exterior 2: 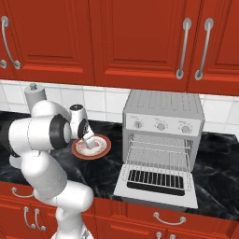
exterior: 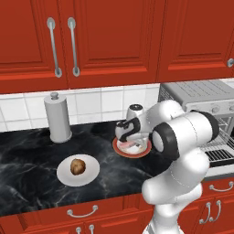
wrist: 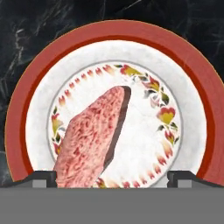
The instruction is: Open the toaster oven door. Place the bread on the top rack in the toaster oven and place the steak on the bottom rack.
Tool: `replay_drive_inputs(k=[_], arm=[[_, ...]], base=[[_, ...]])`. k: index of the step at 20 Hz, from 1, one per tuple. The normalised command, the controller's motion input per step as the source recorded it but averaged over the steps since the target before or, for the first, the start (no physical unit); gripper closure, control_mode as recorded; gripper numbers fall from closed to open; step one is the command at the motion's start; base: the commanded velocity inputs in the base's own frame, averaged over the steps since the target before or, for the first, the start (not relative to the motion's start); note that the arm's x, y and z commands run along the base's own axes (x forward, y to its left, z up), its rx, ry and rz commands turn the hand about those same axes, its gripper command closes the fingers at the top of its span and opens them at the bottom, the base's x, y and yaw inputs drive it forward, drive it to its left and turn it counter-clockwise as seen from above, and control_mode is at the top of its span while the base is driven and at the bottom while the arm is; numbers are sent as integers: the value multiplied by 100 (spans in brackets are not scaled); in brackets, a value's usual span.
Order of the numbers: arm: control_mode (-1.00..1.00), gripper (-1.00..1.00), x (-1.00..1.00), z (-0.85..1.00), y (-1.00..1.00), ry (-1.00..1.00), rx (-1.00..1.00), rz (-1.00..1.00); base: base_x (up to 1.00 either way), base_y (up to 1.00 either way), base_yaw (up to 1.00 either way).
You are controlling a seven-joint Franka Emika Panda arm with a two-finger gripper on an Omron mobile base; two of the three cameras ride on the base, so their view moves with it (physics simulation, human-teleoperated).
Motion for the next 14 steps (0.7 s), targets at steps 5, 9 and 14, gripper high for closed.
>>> replay_drive_inputs(k=[5,9,14], arm=[[-100,-100,34,-22,2,5,0,0],[-100,-100,30,-31,4,6,0,0],[-100,-100,26,-29,1,6,0,0]], base=[[0,0,0],[0,0,0],[0,0,0]])
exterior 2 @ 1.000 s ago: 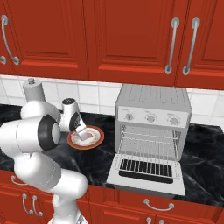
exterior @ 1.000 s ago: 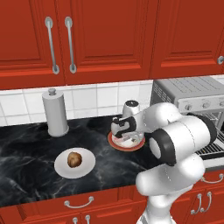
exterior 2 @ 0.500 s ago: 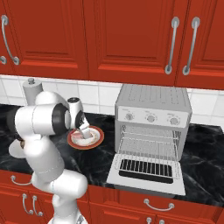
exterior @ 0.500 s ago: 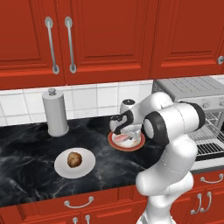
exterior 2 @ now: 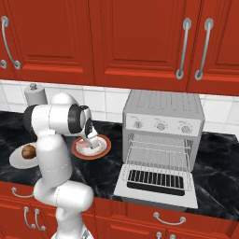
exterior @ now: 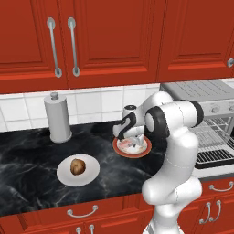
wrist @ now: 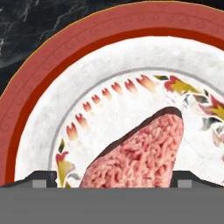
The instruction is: Open the toaster oven door. Place the bread on the top rack in the toaster oven and place the steak on the bottom rack.
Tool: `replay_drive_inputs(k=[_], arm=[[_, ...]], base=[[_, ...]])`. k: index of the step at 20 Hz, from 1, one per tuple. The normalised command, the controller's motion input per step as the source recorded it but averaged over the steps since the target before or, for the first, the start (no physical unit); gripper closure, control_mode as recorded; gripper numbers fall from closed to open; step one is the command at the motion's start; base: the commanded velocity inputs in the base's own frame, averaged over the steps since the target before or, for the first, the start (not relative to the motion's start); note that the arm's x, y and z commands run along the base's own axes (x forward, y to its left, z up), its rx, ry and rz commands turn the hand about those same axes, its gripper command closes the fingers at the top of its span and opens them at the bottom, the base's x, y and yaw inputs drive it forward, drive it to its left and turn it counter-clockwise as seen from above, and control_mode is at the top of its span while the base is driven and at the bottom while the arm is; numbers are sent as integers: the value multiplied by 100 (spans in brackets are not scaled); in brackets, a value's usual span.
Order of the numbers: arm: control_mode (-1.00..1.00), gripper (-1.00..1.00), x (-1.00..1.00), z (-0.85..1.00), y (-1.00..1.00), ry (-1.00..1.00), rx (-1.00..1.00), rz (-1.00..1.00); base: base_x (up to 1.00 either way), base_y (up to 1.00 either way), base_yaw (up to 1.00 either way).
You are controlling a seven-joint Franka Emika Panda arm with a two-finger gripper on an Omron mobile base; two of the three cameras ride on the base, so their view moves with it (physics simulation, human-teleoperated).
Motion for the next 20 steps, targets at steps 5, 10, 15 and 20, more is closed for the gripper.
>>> replay_drive_inputs(k=[5,10,15,20], arm=[[-100,-100,7,-23,0,2,0,0],[-100,-100,0,-26,0,1,0,0],[-100,100,0,-23,0,0,0,-2],[-100,100,-10,-10,0,0,0,-1]], base=[[0,0,0],[0,0,0],[0,0,0],[0,0,0]])
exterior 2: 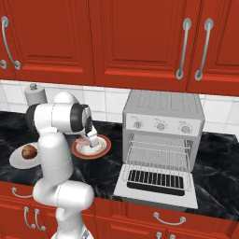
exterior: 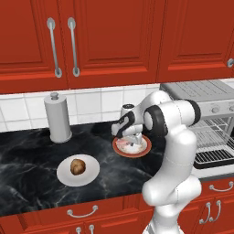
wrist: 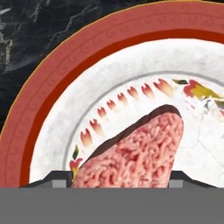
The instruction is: Open the toaster oven door. Place the bread on the top rack in the toaster oven and place the steak on the bottom rack.
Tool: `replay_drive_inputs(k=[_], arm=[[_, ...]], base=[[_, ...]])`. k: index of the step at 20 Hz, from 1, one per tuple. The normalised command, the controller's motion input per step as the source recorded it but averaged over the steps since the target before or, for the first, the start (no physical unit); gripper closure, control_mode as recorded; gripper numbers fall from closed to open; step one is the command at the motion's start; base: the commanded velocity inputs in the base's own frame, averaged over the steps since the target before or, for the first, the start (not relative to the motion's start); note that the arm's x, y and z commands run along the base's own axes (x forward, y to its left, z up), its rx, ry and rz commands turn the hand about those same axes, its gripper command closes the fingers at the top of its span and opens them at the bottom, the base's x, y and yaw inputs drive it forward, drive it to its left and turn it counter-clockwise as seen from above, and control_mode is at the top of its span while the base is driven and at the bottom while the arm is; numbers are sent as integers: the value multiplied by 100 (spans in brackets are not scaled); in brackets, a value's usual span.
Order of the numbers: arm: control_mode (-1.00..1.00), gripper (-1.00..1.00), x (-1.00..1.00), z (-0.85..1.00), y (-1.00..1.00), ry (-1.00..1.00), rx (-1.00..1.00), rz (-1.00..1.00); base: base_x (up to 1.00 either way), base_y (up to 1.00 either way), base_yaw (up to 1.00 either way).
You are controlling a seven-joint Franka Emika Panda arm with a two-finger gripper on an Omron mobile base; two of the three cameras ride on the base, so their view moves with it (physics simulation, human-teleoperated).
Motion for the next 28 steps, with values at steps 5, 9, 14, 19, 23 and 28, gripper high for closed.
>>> replay_drive_inputs(k=[5,9,14,19,23,28], arm=[[-100,100,-28,0,-5,0,0,0],[-100,100,-41,13,-13,0,4,0],[-100,100,-54,32,-23,0,8,0],[-100,100,-55,42,-23,4,0,0],[-100,100,-57,45,-30,2,0,0],[-100,100,-60,40,-40,0,0,2]], base=[[0,0,0],[0,0,0],[0,0,0],[0,0,0],[0,0,0],[0,0,0]])
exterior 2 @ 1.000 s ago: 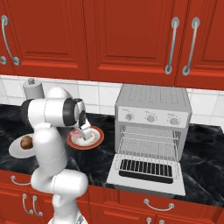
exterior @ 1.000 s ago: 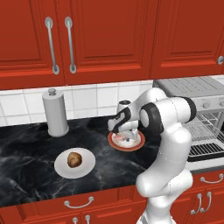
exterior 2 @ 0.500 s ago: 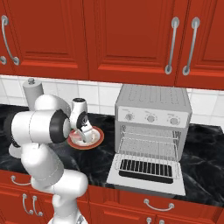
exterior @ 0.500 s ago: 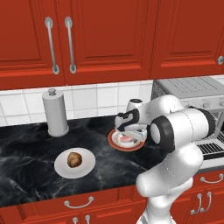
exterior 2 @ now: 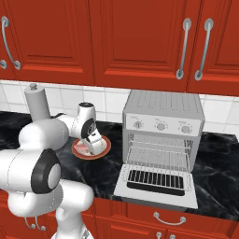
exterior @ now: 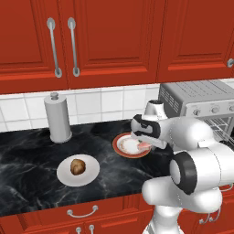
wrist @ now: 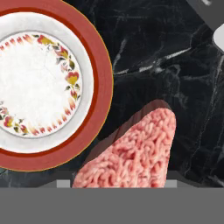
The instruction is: Open the toaster oven door. Place the bread on the top rack in the toaster oven and place the steak on the bottom rack.
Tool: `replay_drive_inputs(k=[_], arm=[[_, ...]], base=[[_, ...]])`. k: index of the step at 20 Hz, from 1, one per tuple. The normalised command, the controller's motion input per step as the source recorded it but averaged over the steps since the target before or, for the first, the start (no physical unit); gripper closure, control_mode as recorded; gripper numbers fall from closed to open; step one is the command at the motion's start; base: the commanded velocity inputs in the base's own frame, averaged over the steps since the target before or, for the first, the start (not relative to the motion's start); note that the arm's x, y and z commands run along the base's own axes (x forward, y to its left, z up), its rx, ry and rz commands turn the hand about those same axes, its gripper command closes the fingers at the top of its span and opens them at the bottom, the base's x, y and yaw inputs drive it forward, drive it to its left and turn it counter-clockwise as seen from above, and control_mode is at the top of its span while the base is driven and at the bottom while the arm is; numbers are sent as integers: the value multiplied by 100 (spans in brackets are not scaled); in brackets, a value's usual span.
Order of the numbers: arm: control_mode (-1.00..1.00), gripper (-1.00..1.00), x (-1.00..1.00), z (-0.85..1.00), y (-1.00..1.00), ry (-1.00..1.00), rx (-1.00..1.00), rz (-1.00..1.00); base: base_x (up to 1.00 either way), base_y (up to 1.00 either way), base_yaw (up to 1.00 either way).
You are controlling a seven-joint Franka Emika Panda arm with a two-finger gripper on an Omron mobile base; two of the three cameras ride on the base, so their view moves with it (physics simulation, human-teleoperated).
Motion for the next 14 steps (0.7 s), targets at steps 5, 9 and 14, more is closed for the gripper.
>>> replay_drive_inputs(k=[5,9,14], arm=[[-100,100,-48,32,-53,0,0,2],[-100,100,-36,28,-62,0,0,1],[-100,100,-18,21,-68,3,0,0]], base=[[0,0,0],[0,0,0],[0,0,0]])
